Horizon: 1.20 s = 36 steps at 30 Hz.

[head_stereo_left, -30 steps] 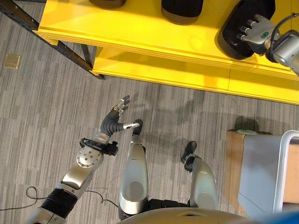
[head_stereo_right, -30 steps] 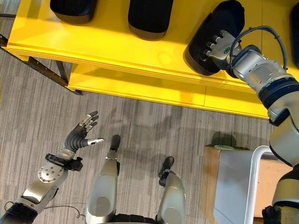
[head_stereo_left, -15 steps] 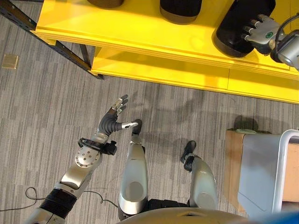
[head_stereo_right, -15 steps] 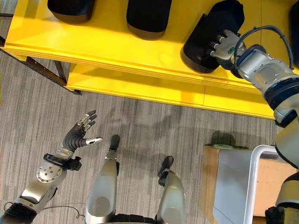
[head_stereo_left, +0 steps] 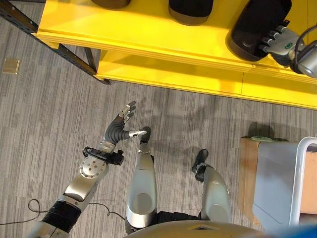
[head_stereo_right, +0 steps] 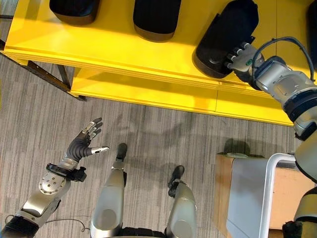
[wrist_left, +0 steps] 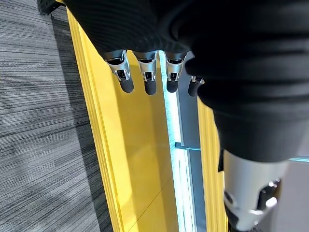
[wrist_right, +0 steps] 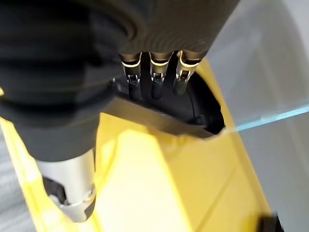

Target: Move parts from the plastic box to the shelf.

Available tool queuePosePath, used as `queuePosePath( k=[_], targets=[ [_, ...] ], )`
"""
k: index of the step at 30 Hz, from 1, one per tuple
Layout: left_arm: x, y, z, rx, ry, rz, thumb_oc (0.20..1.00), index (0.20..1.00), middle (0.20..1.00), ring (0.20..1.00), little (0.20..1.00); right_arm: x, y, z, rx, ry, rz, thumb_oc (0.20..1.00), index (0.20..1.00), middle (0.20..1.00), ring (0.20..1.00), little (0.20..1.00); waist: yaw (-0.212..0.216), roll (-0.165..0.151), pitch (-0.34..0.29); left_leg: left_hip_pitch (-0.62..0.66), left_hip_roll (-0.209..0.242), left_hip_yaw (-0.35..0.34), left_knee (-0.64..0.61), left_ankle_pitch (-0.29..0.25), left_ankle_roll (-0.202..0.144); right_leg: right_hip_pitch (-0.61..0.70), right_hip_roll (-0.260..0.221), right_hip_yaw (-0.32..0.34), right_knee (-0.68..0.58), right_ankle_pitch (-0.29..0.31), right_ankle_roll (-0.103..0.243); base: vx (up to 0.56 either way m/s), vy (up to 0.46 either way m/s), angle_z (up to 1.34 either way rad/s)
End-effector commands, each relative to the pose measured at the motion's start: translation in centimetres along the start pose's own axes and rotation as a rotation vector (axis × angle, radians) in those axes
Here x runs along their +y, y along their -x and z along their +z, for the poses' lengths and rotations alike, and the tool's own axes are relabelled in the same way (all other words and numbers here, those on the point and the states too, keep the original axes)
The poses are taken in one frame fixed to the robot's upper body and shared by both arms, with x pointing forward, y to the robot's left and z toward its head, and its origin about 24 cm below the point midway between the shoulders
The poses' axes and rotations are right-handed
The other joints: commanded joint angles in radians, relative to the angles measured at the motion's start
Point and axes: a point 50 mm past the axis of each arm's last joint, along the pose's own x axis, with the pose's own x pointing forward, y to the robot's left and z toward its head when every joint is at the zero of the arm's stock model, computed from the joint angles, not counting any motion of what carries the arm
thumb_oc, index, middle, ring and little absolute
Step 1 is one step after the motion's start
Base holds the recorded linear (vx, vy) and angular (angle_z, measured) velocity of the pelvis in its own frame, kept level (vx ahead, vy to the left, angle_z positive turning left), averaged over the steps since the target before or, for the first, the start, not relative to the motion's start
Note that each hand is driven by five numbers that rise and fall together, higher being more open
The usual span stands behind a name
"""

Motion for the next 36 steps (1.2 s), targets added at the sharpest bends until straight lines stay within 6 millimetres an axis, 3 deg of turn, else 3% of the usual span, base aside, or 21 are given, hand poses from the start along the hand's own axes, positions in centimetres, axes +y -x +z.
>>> queuePosePath(
  k=[1,36],
  targets=[
    [0.1,0.4,2.3,-0.126,-0.027,-0.016,1.000,1.000,1.000,1.000,1.000,0.6,1.6,-3.5,0.119,-0.010,0.007,1.000,1.000,1.000,1.000,1.000,-0.005,-0.012,-0.004,0.001,0.043,-0.001,0.087,-0.105,-0.002,-0.001,0.010,0.035,-0.015,0.039,-0.011,0.00,-0.024,-0.06],
    [1.1,0.8,2.6,-0.127,-0.063,0.004,1.000,1.000,1.000,1.000,1.000,4.5,3.8,-5.5,0.210,0.063,0.142,1.000,1.000,1.000,1.000,1.000,-0.013,-0.009,-0.005,0.006,0.049,-0.006,0.074,-0.094,-0.008,-0.012,0.021,0.038,0.005,0.027,-0.017,0.00,-0.002,0.00]
  ],
)
